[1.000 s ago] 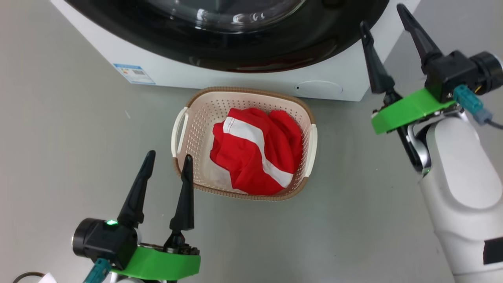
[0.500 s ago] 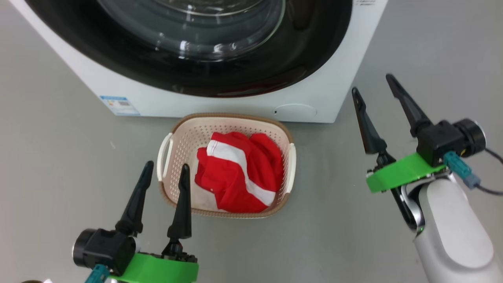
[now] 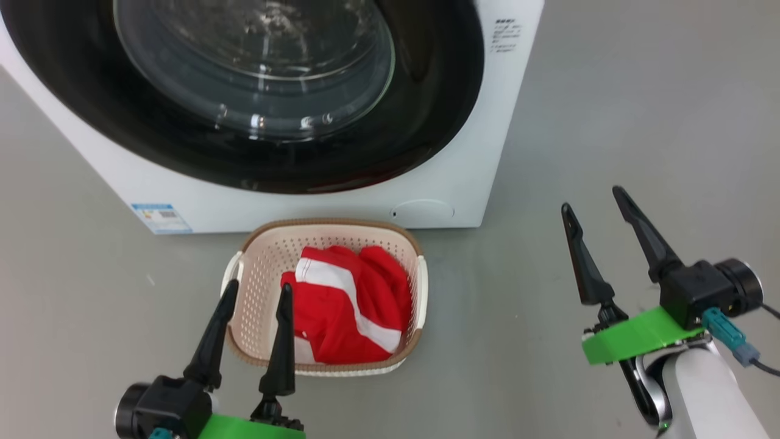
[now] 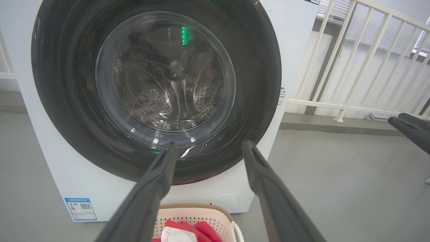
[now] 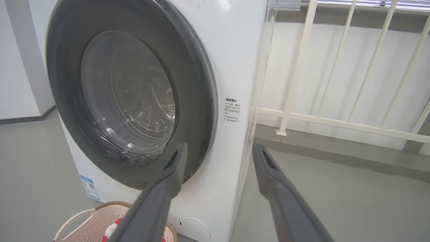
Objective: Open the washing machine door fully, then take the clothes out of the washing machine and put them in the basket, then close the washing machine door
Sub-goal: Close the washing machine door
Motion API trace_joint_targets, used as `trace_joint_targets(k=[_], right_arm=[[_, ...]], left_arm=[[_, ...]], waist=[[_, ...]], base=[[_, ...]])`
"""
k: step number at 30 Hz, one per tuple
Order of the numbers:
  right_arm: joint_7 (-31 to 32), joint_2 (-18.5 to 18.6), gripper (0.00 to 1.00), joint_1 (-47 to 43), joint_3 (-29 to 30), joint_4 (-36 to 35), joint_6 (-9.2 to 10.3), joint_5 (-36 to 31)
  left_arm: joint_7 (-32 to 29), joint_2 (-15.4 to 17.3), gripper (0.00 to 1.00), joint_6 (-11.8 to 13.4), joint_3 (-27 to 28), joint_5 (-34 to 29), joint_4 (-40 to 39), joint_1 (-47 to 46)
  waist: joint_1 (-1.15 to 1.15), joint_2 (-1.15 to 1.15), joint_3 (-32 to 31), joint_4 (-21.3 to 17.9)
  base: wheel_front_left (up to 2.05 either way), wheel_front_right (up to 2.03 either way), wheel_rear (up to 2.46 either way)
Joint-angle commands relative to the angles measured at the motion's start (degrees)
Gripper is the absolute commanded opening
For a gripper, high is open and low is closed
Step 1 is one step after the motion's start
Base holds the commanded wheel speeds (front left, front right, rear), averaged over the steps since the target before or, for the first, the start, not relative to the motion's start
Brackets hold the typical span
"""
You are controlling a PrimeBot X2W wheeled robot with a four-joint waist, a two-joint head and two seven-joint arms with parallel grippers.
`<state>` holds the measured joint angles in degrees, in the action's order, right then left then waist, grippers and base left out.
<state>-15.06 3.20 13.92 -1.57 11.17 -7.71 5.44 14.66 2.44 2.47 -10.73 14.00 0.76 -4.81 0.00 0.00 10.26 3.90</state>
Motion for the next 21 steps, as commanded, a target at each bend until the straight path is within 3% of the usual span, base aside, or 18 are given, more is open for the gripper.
trace_joint_targets(k=[1, 21], right_arm=[[0.1, -0.3, 1.0, -0.7, -1.0, -2.0, 0.22, 0.5], [0.1, -0.3, 1.0, -15.6, 0.8, -9.5, 0.22, 1.7]], left_arm=[[0.3, 0.4, 1.0, 0.2, 2.1, -0.7, -0.9, 0.1], [0.3, 0.9, 1.0, -0.2, 3.5, -1.2, -0.3, 5.8]], waist=[[0.0, 0.0, -2.0, -1.5], [0.0, 0.0, -10.2, -3.8]], base=[[0.0, 0.0, 0.0], [0.0, 0.0, 0.0]])
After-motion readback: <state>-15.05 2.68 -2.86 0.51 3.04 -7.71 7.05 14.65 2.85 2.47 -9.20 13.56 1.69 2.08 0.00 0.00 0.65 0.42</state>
